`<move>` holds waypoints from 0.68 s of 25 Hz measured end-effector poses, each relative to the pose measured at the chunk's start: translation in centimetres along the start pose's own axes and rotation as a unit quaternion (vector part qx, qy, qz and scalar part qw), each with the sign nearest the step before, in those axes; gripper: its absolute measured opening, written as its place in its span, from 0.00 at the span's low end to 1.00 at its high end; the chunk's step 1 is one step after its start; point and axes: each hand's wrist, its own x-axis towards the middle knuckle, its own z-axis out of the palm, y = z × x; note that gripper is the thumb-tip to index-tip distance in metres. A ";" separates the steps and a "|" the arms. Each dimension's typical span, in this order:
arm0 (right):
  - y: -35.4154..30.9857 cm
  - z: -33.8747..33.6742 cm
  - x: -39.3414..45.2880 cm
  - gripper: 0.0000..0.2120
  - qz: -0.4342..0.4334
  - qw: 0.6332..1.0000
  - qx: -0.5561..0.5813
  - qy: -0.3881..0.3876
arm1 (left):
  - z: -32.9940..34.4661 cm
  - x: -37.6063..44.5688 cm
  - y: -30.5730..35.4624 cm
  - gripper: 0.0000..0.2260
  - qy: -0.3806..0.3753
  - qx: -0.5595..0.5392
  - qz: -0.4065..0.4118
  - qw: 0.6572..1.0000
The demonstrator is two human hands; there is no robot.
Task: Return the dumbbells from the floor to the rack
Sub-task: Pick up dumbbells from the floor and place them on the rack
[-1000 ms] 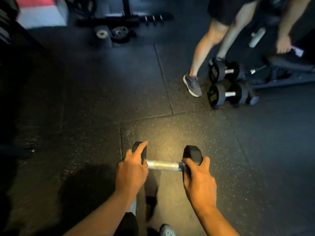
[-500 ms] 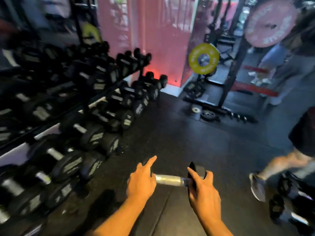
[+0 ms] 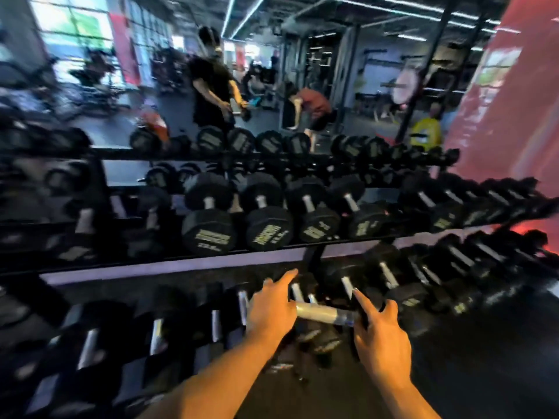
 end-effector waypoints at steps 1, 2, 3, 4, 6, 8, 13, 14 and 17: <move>-4.2 1.0 1.2 0.30 -0.031 0.999 -0.002 -0.011 | -2.7 1.1 -2.9 0.29 0.020 0.010 -0.024 0.999; -8.1 2.0 2.2 0.30 -0.059 0.998 -0.003 -0.019 | -5.2 2.1 -5.8 0.29 0.041 0.013 -0.044 0.998; -12.0 3.0 2.9 0.30 -0.088 0.996 0.003 -0.025 | -7.5 3.1 -8.8 0.29 0.063 0.017 -0.063 0.996; -15.8 4.0 3.6 0.29 -0.118 0.992 0.015 -0.030 | -9.8 3.9 -11.5 0.29 0.083 0.020 -0.082 0.993; -23.1 5.7 5.0 0.28 -0.169 0.984 0.039 -0.040 | -14.0 5.1 -16.6 0.29 0.122 0.024 -0.118 0.985; -29.9 7.4 6.1 0.26 -0.223 0.972 0.056 -0.037 | -17.8 6.2 -21.3 0.30 0.164 0.025 -0.158 0.973; -46.8 12.7 9.2 0.24 -0.353 0.932 0.082 -0.027 | -26.2 10.1 -33.2 0.30 0.253 0.048 -0.248 0.934; -50.1 13.7 9.9 0.24 -0.373 0.923 0.090 -0.029 | -27.8 10.7 -35.2 0.29 0.268 0.046 -0.264 0.925; -58.3 15.8 10.9 0.22 -0.423 0.899 0.108 -0.035 | -32.0 11.7 -39.8 0.28 0.303 0.032 -0.298 0.905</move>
